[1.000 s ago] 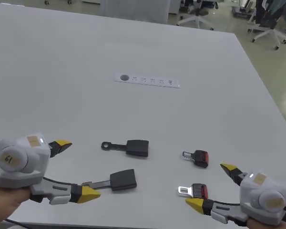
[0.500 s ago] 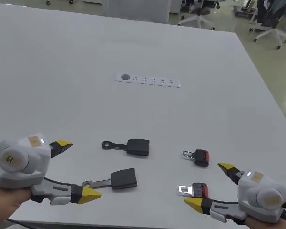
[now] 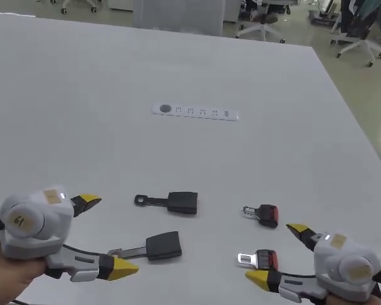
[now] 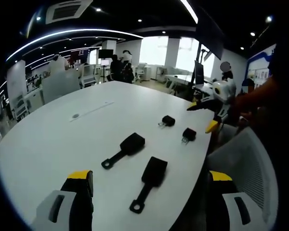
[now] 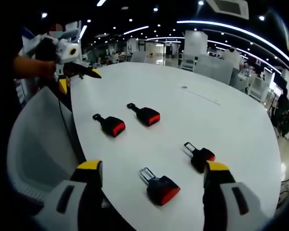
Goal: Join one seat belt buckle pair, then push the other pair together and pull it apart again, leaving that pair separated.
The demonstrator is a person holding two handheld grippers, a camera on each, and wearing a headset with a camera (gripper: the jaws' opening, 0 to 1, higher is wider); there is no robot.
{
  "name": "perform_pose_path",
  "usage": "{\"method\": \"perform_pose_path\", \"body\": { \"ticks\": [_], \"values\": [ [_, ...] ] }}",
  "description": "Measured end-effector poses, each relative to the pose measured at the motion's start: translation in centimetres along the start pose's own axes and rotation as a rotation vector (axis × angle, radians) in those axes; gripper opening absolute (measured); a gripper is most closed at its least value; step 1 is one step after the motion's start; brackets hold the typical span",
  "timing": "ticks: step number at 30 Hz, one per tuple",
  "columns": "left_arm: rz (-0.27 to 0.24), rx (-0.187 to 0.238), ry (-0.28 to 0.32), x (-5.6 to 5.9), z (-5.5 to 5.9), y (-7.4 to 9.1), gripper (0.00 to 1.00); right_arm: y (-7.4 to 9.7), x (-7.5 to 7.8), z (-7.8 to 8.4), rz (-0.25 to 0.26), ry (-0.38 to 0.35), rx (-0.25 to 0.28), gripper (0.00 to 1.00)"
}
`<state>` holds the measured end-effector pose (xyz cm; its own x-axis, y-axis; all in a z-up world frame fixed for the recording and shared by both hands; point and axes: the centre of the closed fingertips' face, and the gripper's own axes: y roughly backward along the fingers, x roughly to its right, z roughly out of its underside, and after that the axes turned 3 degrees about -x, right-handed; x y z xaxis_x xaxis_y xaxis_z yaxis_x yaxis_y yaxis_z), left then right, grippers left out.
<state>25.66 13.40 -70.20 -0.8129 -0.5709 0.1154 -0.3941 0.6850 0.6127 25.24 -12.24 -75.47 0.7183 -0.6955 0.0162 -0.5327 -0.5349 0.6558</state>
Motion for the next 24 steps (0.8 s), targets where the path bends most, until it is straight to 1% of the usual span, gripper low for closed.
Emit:
{"method": "perform_pose_path", "body": {
  "ticks": [4, 8, 12, 20, 24],
  "values": [
    [0.01, -0.014, -0.002, 0.3, 0.3, -0.6, 1.0, 0.0, -0.1, 0.3, -0.012, 0.01, -0.013, 0.87],
    [0.02, -0.009, -0.005, 0.6, 0.1, -1.0, 1.0, -0.2, 0.0, 0.6, -0.029, 0.018, -0.027, 0.86],
    [0.029, -0.02, -0.02, 0.8, 0.1, -1.8, 1.0, -0.4, 0.2, 0.9, -0.046, 0.029, -0.048, 0.86],
    [0.042, -0.031, -0.033, 0.5, 0.5, -3.4, 0.99, -0.9, 0.6, 1.7, -0.084, 0.047, -0.087, 0.84],
    [0.057, -0.052, -0.041, 0.6, 0.8, -4.5, 0.98, -1.1, 0.9, 2.1, -0.104, 0.051, -0.105, 0.83]
  ]
}}
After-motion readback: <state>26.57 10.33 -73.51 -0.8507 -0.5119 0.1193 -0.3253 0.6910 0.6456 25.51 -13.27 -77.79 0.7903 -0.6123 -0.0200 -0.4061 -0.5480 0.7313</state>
